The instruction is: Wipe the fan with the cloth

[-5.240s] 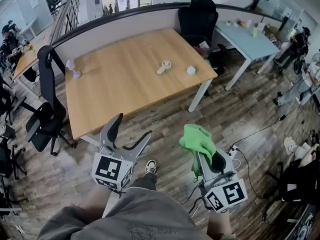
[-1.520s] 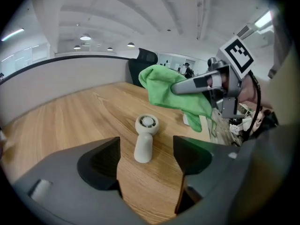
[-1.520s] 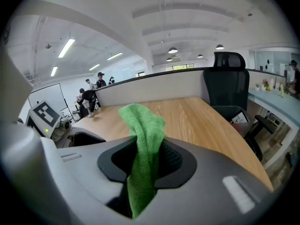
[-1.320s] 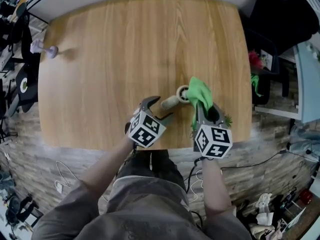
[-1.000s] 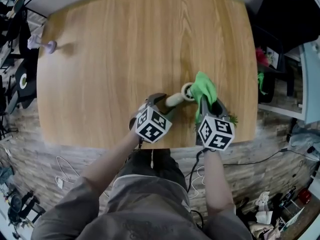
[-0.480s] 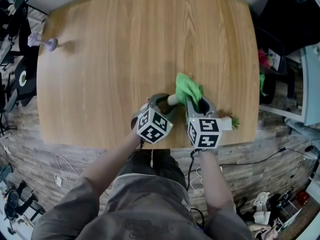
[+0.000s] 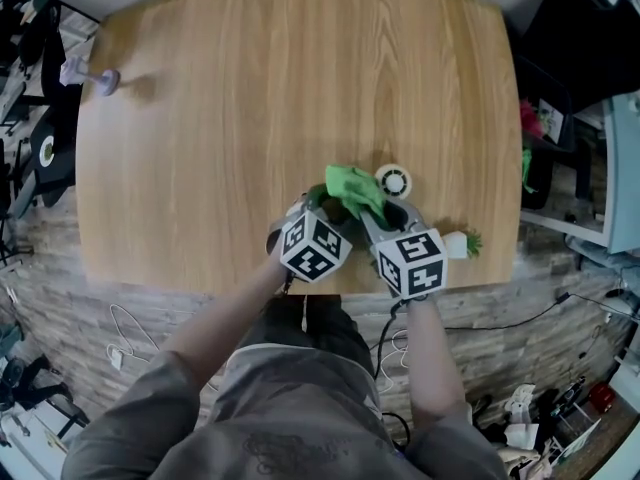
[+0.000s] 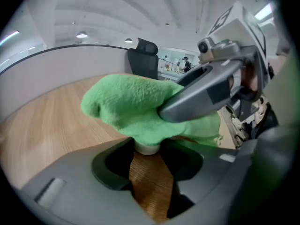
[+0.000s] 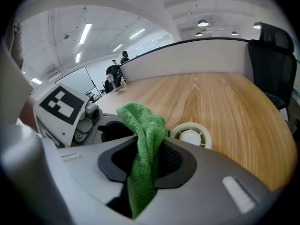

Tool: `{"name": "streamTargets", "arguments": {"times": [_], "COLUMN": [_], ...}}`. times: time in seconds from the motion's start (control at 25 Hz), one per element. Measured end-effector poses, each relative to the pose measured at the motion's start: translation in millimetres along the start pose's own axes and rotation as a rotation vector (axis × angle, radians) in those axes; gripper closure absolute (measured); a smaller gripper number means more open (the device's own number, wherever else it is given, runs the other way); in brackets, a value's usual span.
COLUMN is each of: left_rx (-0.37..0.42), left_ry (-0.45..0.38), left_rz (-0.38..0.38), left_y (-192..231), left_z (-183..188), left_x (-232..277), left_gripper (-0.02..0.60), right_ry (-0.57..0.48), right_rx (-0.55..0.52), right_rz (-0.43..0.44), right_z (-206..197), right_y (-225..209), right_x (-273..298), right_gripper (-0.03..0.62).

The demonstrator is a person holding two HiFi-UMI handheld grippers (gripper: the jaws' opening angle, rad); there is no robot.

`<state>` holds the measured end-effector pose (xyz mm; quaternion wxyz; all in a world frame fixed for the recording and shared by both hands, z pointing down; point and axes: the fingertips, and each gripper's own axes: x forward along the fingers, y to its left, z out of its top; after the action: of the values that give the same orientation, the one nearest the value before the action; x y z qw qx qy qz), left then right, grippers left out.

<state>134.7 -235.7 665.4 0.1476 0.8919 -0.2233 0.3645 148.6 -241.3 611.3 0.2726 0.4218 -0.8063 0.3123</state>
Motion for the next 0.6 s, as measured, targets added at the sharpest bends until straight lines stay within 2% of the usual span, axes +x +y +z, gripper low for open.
{"name": "streamTargets", "arguments": {"times": [0.16, 0.36, 0.48, 0.6], "left_rx": [0.001, 0.005, 0.005, 0.011], "left_ry": [-0.002, -0.004, -0.005, -0.005], "left_rz": [0.0, -0.002, -0.006, 0.0], "left_y": [1, 1, 1, 1], "left_z": [0, 0, 0, 0], "left_x": [0, 1, 1, 0], "left_gripper": [0.397, 0.399, 0.399, 0.399], "right_ry": [-0.015, -0.043, -0.058, -0.067], "right_rx": [0.012, 0.004, 0.036, 0.01], "right_rz": [-0.073, -0.307, -0.331, -0.288], "right_z": [7, 8, 10, 12], "right_y": [-32, -87, -93, -70], "right_x": [-16, -37, -37, -26], "right_gripper": [0.491, 0.491, 0.491, 0.491]}}
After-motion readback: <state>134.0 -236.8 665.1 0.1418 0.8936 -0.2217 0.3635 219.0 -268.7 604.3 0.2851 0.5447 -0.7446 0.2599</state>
